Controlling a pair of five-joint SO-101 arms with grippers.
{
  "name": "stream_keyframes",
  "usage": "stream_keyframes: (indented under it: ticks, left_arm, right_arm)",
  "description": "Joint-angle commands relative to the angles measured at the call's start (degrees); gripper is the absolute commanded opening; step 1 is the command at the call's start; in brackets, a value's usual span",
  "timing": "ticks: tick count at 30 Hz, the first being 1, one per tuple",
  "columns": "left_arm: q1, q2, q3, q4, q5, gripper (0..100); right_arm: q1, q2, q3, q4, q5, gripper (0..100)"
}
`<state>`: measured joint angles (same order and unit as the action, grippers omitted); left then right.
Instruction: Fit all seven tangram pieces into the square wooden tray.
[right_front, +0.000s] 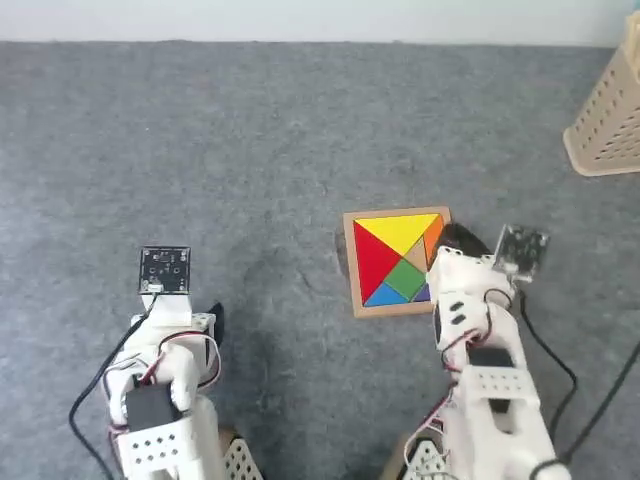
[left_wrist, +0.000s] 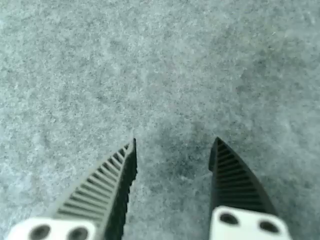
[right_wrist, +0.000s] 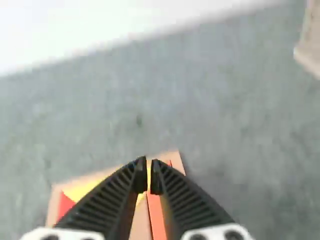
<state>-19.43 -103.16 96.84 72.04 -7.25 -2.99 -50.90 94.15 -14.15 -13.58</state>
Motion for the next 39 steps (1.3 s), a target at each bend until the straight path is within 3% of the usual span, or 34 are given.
stream_keyframes:
  ticks: [1, 15, 19, 25, 29, 33, 39]
  left_arm:
    - [-0.3, -1.0, -0.2, 0.4, 0.4, 23]
    - [-0.3, -1.0, -0.2, 0.4, 0.4, 23]
    - [-0.3, -1.0, -0.2, 0.4, 0.4, 23]
    - [-0.3, -1.0, -0.2, 0.4, 0.4, 23]
    - [-0.3, -1.0, -0.2, 0.4, 0.4, 23]
    - [-0.3, -1.0, -0.2, 0.4, 0.4, 23]
    - [-0.3, -1.0, -0.2, 0.4, 0.4, 23]
  right_arm:
    - [0.0, -4.3, 1.0, -6.1, 0.6, 0.9]
    - [-0.1, -11.6, 1.8, -1.1, 0.6, 0.7]
    - [-0.2, -18.9, 0.9, 12.2, 0.9, 0.9]
    - [-3.9, -34.7, -4.3, 42.5, 0.9, 1.0]
    - [-4.4, -45.6, -4.6, 52.6, 1.0, 1.0]
    - [-4.3, -53.8, -0.9, 53.0, 1.0, 1.0]
    - [-3.7, -50.7, 2.4, 49.1, 1.0, 1.0]
